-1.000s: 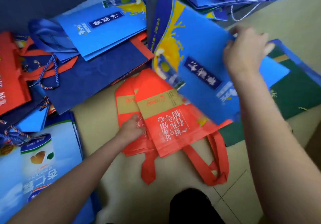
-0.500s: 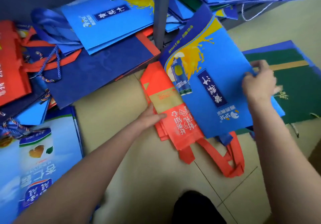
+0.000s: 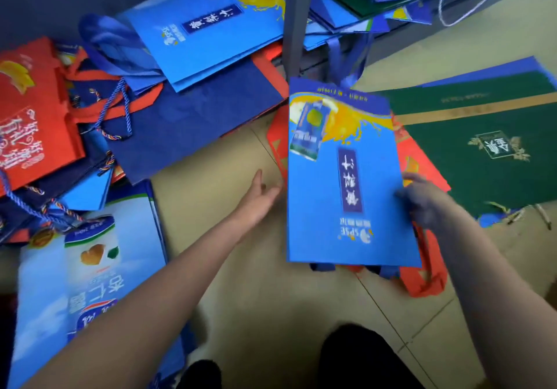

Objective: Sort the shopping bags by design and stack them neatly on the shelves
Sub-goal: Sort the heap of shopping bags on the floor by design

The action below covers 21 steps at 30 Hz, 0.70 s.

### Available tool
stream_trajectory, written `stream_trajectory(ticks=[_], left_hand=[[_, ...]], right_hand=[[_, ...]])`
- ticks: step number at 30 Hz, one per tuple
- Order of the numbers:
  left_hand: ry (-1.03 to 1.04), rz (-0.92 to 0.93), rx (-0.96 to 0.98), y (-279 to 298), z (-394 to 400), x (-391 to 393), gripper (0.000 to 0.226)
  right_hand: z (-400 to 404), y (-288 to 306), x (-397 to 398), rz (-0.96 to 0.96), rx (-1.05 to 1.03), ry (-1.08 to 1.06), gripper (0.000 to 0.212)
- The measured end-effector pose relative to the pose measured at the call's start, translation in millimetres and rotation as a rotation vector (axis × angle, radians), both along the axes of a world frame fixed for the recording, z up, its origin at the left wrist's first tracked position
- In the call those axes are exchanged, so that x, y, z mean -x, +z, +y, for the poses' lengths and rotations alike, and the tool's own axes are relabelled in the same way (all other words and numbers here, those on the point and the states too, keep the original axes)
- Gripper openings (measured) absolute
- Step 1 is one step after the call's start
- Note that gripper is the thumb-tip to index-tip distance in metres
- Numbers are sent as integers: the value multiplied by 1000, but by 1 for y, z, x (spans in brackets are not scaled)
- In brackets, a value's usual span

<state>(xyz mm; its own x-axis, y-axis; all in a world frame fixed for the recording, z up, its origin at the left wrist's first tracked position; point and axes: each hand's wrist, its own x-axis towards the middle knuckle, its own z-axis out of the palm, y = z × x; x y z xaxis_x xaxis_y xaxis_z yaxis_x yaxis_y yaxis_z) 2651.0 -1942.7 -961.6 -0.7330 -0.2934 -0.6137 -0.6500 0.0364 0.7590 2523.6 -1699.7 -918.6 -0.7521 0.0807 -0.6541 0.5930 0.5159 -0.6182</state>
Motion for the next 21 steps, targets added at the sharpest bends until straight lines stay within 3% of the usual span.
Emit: stream_trajectory(ticks=[4,9,13,16,18,21], left_hand=[[80,-18,-122,-6,4,-16,67],[55,-122,-296,-2,22,-27,35],[223,-79,-228,-11,13,-40,27],[412,-39,-80,-9,-9,-59,34],[362,-85,85,-2,-27,-78,47],[200,-129,219,7,-60,-110,27]], right_hand=[[19,-30,-33,-50,5,2,42],[11,-25,-35,90,-201,211,48],[-31,-20,-39,348,-260,479,63],[-73,-26,-54,449,-251,615,60],[-98,-29,-64,431,-205,687,58],[-122,-31,-76,330,-157,806,54]])
